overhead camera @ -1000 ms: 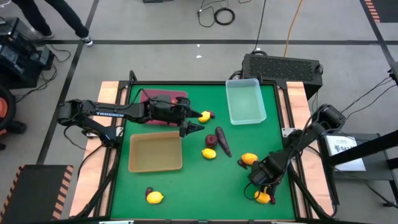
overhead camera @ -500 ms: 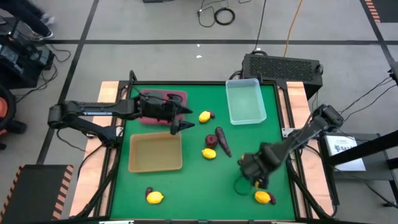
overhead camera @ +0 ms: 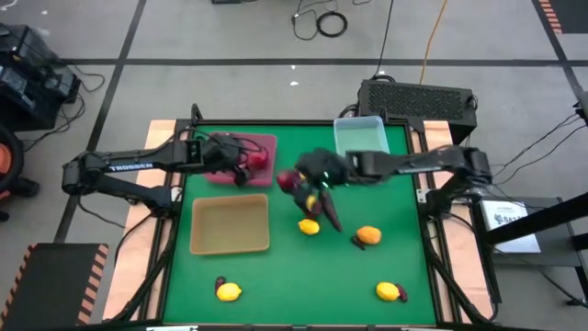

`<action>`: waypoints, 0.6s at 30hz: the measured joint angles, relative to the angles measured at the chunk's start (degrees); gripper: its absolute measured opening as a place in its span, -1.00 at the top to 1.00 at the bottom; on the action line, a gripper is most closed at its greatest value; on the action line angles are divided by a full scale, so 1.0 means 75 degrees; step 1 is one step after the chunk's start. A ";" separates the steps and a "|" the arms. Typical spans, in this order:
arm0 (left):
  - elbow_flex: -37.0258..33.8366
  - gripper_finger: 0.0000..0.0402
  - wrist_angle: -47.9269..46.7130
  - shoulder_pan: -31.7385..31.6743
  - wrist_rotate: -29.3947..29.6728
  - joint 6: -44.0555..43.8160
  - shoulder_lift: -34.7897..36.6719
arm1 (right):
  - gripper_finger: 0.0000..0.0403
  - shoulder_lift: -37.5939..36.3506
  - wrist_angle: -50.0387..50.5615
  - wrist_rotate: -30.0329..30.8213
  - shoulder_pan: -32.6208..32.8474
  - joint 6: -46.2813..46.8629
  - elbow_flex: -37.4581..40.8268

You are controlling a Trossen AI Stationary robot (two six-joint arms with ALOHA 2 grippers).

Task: Sort produce into baskets
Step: Put the apple into the pink bin

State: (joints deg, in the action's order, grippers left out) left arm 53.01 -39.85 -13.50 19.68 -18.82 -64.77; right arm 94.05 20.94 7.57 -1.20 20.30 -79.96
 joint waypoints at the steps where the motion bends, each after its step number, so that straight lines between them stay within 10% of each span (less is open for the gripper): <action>1: 0.0000 -0.97 -0.0285 -0.0030 0.0344 -0.0180 0.0000 | -0.41 0.0189 -0.0645 -0.0004 -0.0213 -0.0204 0.0000; 10: -0.0006 -0.97 -0.2238 -0.0050 0.1463 -0.1450 0.0339 | -0.41 0.2008 -0.4155 -0.0440 -0.1364 -0.0397 0.0004; 18: -0.0006 -0.97 -0.2222 -0.0035 0.1132 -0.2376 0.0620 | -0.41 0.2960 -0.4199 -0.0656 -0.1600 -0.0606 -0.0529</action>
State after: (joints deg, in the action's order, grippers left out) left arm 52.97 -56.51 -13.76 28.17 -36.64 -60.12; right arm 116.25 -10.56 2.66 -13.20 15.76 -83.93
